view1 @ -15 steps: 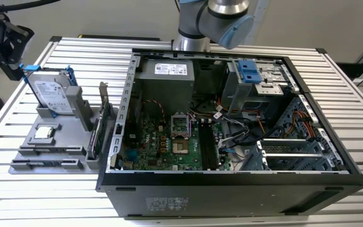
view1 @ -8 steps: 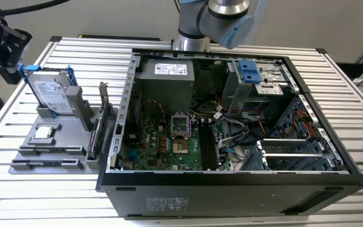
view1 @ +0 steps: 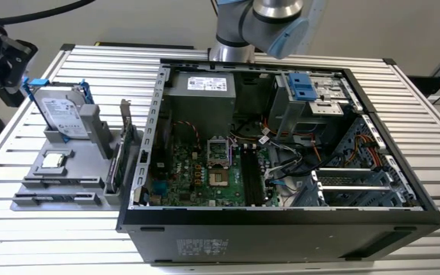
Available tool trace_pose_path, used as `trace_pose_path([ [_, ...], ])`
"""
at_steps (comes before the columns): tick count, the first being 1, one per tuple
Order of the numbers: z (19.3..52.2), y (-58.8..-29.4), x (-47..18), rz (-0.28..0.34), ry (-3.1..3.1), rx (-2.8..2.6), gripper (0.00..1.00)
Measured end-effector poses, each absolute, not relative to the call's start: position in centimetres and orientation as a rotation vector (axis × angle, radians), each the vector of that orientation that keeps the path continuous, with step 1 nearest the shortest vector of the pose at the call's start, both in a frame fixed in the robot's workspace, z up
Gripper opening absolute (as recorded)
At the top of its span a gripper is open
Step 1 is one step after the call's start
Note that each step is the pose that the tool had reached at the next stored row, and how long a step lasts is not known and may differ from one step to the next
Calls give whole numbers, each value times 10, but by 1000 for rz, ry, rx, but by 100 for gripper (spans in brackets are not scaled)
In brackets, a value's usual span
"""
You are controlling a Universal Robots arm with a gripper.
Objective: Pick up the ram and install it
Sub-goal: 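Reach for the ram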
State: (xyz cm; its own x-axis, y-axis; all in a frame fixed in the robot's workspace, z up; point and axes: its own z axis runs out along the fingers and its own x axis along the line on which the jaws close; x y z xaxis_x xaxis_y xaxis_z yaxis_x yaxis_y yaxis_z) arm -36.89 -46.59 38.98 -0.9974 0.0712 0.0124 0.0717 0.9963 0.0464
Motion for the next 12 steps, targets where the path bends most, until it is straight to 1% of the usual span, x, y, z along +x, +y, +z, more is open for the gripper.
trace_pose_path([
  [12, 390, -483, -361, -73, -3116, -112, 0],
])
